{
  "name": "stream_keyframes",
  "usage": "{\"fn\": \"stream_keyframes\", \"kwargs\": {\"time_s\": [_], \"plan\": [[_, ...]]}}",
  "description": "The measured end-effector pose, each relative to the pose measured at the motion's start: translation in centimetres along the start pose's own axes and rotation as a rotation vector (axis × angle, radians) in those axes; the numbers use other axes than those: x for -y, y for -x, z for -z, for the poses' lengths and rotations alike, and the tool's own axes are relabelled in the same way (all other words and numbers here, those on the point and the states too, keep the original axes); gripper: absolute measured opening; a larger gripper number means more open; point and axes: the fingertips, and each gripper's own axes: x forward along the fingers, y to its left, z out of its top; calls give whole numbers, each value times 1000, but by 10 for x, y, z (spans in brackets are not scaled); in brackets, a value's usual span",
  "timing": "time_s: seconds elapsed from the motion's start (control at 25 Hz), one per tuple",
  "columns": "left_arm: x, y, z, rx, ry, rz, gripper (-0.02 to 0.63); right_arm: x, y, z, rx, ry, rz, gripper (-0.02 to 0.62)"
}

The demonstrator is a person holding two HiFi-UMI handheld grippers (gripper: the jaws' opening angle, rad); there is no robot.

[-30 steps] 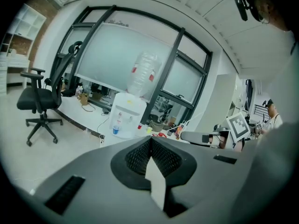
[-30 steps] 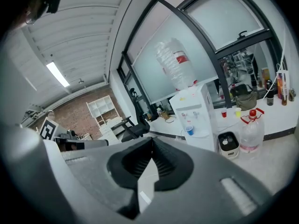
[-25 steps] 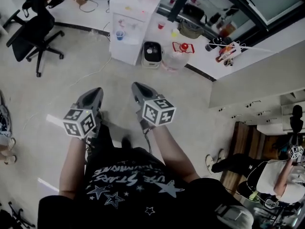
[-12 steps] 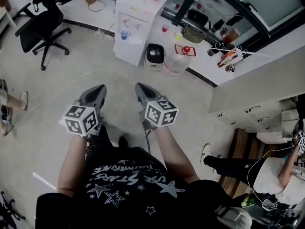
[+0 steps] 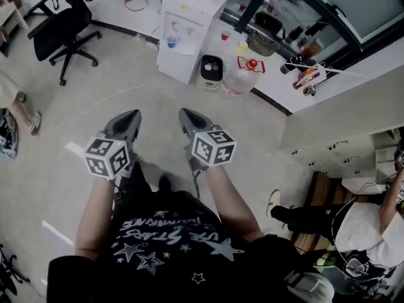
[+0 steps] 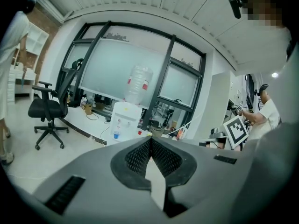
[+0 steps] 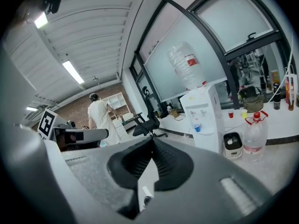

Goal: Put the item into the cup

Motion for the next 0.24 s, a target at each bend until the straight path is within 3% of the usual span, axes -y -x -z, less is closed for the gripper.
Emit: {"fn": "stream_keyframes", "kwargs": {"time_s": [0.24], "plan": [[-4, 15, -2, 17, 10, -1, 6, -16, -5, 5, -5, 7, -12, 2]]}}
